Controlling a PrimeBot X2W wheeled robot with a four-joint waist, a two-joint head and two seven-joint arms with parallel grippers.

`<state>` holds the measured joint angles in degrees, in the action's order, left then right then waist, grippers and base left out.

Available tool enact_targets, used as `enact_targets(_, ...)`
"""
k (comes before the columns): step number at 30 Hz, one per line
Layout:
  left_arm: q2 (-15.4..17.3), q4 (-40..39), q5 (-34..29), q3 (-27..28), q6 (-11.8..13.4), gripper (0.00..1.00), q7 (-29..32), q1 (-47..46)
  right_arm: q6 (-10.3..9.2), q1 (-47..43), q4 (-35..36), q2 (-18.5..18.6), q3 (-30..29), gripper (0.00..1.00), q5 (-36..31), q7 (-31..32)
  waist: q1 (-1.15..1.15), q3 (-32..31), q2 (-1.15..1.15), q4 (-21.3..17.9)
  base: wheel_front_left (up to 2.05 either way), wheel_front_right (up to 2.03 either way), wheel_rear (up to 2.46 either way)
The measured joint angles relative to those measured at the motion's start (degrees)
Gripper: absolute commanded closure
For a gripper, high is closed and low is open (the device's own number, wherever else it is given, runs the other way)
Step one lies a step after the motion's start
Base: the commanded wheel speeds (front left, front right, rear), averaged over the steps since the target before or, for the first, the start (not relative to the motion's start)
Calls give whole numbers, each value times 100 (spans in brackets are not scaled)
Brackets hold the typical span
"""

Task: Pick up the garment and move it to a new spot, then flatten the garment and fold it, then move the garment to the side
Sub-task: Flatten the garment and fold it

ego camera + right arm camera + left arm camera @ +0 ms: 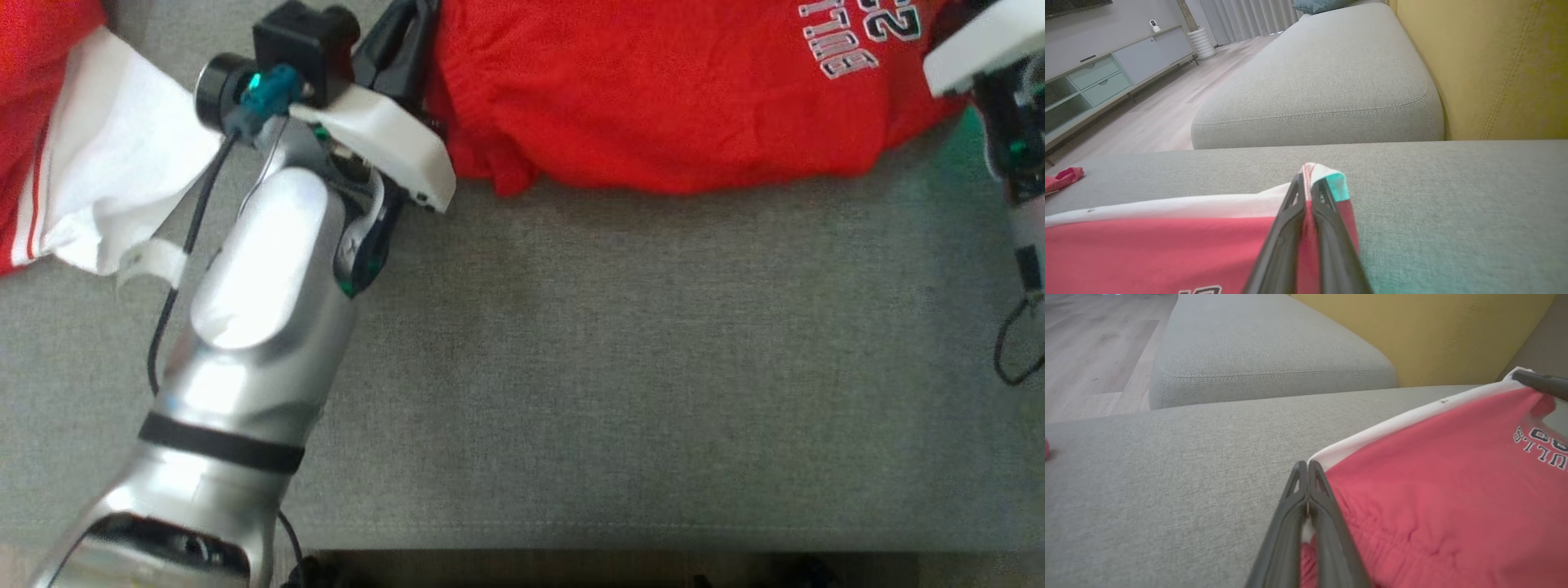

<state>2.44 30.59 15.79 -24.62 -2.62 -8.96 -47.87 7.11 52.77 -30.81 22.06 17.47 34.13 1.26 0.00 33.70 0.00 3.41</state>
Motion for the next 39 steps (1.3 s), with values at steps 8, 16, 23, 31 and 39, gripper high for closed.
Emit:
enact_targets(8,-94,808,230,-137,-89,0,-253,-409,0,515,-896,16,661,0,240,-520,0,141,0,47,0,0,0)
enact_targets(16,-91,835,345,-194,300,0,-527,-124,0,469,-1157,77,976,0,66,-1354,0,-78,0,-32,0,0,0)
enact_targets(23,51,-714,-36,269,900,0,-537,898,0,-366,-523,104,323,0,-452,-1563,0,-412,0,-208,0,0,0)
enact_targets(31,241,-1924,-535,649,1255,0,-575,1707,0,-1594,855,-183,-645,0,-1243,-1572,0,-761,0,-387,0,0,0)
enact_targets(39,427,-2316,-767,856,1377,0,-575,2407,0,-3037,2005,-715,-1316,0,-1720,-1291,0,-1119,0,-509,0,0,0)
